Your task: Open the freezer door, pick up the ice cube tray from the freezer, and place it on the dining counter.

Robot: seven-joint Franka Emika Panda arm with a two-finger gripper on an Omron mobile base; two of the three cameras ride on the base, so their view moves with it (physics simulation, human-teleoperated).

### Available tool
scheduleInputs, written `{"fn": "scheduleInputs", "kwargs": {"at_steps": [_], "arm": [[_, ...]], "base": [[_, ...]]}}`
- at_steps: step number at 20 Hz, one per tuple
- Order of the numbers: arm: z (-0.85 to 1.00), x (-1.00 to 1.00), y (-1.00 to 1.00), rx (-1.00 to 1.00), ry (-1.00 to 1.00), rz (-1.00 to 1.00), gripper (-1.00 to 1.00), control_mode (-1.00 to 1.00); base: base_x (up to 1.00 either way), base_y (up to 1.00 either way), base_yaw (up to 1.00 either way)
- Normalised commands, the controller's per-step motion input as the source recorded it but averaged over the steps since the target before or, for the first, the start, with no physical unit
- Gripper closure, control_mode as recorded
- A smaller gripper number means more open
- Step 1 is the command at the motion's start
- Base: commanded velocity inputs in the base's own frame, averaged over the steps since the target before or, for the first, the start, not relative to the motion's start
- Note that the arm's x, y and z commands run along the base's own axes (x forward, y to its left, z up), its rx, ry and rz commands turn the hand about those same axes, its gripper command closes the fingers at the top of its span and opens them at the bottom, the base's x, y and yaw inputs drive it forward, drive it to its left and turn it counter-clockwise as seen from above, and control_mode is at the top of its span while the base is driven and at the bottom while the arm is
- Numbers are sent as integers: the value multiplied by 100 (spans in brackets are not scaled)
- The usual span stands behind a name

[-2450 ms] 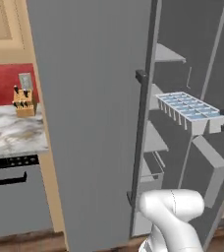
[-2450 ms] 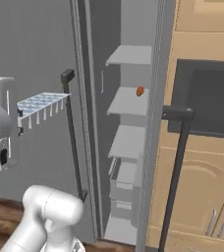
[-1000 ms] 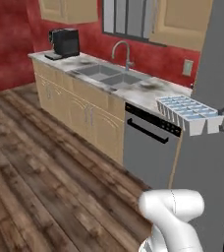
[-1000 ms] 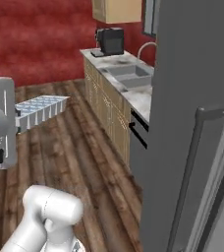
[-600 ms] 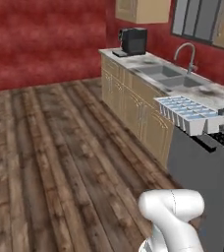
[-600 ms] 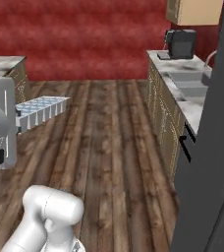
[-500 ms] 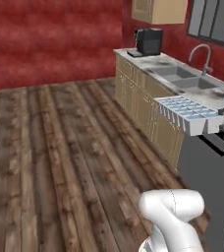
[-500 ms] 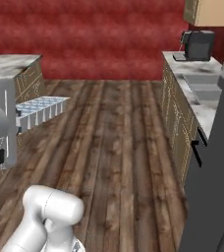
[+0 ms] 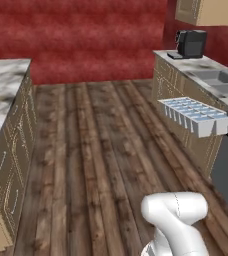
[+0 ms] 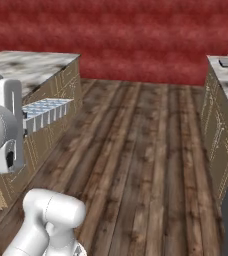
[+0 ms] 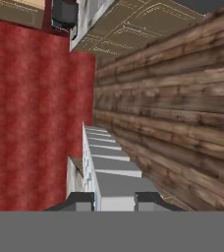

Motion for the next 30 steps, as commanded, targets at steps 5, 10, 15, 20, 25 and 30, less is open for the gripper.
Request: {"fn": "scheduleInputs", "kwargs": {"at_steps": [5,10,15,20,25,30], "arm": [[0,0,0,0,0,0,100,100],[0,0,0,0,0,0,100,100],[0,0,0,0,0,0,100,100],[0,0,0,0,0,0,100,100],[0,0,0,0,0,0,100,100],[0,0,0,0,0,0,100,100]], "base": [[17,80,18],[6,84,20],[3,86,23],[18,93,19],[44,86,8],[50,93,3]]}}
